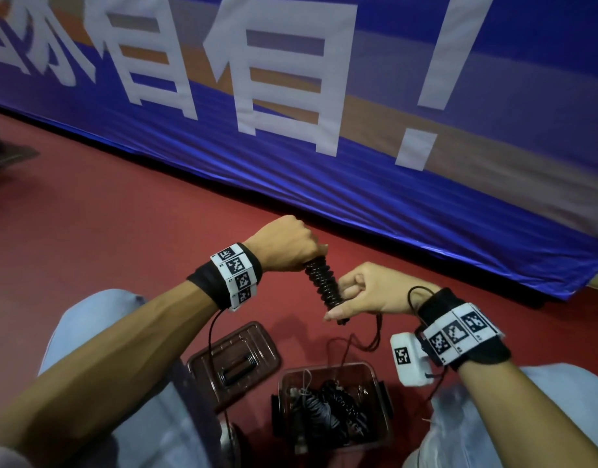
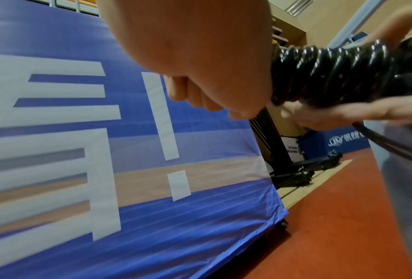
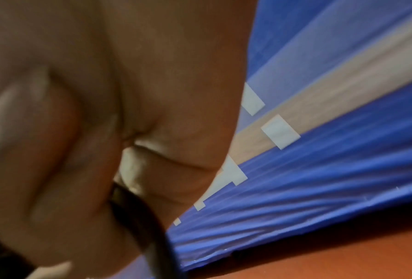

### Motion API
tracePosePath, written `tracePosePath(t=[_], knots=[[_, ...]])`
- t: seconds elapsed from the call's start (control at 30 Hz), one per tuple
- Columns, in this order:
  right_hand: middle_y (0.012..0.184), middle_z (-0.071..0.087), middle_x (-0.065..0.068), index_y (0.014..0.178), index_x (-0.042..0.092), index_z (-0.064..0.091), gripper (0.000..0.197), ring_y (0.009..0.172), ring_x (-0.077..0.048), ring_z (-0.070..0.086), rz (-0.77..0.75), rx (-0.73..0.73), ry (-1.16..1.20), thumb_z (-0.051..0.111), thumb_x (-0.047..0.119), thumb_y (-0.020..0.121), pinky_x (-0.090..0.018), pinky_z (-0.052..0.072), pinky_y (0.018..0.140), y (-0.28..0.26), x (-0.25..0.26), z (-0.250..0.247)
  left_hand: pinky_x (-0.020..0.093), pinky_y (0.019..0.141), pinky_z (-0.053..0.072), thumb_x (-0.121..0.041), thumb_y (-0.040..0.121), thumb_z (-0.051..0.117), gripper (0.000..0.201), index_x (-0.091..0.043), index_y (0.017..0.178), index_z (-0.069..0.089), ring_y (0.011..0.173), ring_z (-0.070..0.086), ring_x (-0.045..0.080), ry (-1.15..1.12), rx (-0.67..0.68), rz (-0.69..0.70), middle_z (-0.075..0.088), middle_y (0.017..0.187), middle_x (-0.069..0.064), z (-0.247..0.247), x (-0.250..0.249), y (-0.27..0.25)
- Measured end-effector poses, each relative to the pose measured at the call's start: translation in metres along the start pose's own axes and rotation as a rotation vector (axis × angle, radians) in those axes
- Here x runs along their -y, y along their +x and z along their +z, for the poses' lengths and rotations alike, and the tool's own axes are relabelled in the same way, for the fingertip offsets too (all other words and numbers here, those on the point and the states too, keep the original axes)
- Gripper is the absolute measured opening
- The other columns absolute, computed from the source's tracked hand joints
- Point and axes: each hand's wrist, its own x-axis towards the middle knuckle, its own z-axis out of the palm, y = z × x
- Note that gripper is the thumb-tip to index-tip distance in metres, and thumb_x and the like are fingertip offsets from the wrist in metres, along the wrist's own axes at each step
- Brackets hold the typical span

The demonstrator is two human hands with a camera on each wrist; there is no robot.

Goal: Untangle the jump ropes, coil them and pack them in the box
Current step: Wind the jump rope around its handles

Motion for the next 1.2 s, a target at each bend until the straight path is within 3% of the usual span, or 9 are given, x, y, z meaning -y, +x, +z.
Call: tracePosePath(t=[0.1,0.23,0.33,0.53,0.67,0.77,0.87,0.97,1.2], knots=[[0.092,0.072,-0.018,0.112,-0.003,0.072,0.056,0.044,-0.013,0.022,-0.109,0.105,0.242,0.075,0.048,0.088,-0.027,0.015,0.043,-0.007,0.003,-0.004,0.031,0.050,0.048,-0.026,0.088,0.065,0.009,-0.021,0.081,0.064,0.058,0.063,0.026,-0.111,-0.218,-0.073,0.064,0.064,-0.005,0.005,0.001,-0.005],[0.083,0.063,-0.033,0.104,-0.009,0.065,0.068,0.030,0.001,0.022,-0.248,0.021,0.749,0.047,0.056,0.098,-0.012,0.023,0.039,-0.007,0.004,-0.012,0.034,0.049,0.047,-0.018,0.076,0.070,0.013,-0.020,0.067,0.060,0.052,0.058,0.029,-0.432,-0.449,-0.476,0.059,0.054,-0.002,-0.001,-0.010,0.000],[0.068,0.064,-0.004,0.097,-0.002,0.060,0.063,0.025,-0.002,0.022,-0.213,-0.155,0.959,0.027,0.052,0.103,-0.011,0.021,0.038,-0.003,0.011,-0.015,0.035,0.052,0.045,-0.023,0.072,0.057,0.014,-0.014,0.061,0.054,0.053,0.054,0.028,-0.546,-0.344,-0.751,0.055,0.052,-0.002,-0.005,-0.024,0.010],[0.051,0.044,-0.001,0.086,0.006,0.051,0.050,0.028,-0.001,0.021,0.042,-0.514,1.195,0.026,0.041,0.112,-0.016,0.015,0.032,0.034,0.000,0.008,0.034,0.069,0.047,-0.033,0.083,0.058,0.018,-0.015,0.085,0.057,0.082,0.065,0.035,-0.498,0.041,-1.037,0.063,0.084,0.007,0.006,-0.036,0.021],[0.053,0.045,-0.004,0.087,0.007,0.049,0.026,0.028,-0.003,0.028,0.381,-0.614,1.000,0.029,0.003,0.104,-0.015,0.017,0.030,0.049,-0.009,0.032,0.035,0.074,0.048,-0.036,0.086,0.060,0.031,-0.012,0.105,0.066,0.095,0.069,0.034,-0.263,0.247,-0.962,0.072,0.103,0.009,0.033,-0.043,0.022],[0.062,0.054,-0.007,0.083,0.005,0.058,0.024,0.033,-0.009,0.040,0.506,-0.585,0.493,0.039,-0.001,0.097,-0.017,0.028,0.036,0.048,-0.020,0.032,0.033,0.071,0.047,-0.033,0.088,0.059,0.028,-0.013,0.106,0.066,0.092,0.070,0.029,-0.214,0.360,-0.862,0.072,0.101,0.006,0.044,-0.049,0.024],[0.076,0.071,-0.004,0.087,0.011,0.072,0.015,0.060,-0.019,0.066,0.521,-0.537,-0.139,0.058,0.015,0.094,-0.025,0.047,0.052,0.035,-0.029,0.021,0.032,0.068,0.046,-0.029,0.091,0.057,0.024,-0.014,0.107,0.064,0.086,0.069,0.025,-0.185,0.455,-0.747,0.071,0.096,0.003,0.045,-0.051,0.024],[0.075,0.068,0.001,0.084,0.018,0.077,0.022,0.067,-0.020,0.065,0.358,-0.411,-0.495,0.071,0.036,0.094,-0.026,0.043,0.055,0.022,-0.029,0.012,0.032,0.066,0.046,-0.024,0.092,0.056,0.022,-0.013,0.109,0.063,0.083,0.068,0.024,-0.092,0.529,-0.566,0.069,0.094,0.003,0.040,-0.049,0.019],[0.052,0.055,0.005,0.063,0.020,0.068,0.051,0.046,-0.010,0.041,0.138,-0.248,-0.566,0.084,0.067,0.064,-0.025,0.032,0.046,0.007,-0.015,0.005,0.036,0.062,0.049,-0.022,0.091,0.050,0.014,-0.016,0.080,0.056,0.077,0.069,0.030,0.063,0.479,-0.087,0.071,0.086,0.005,0.033,-0.047,0.015]])
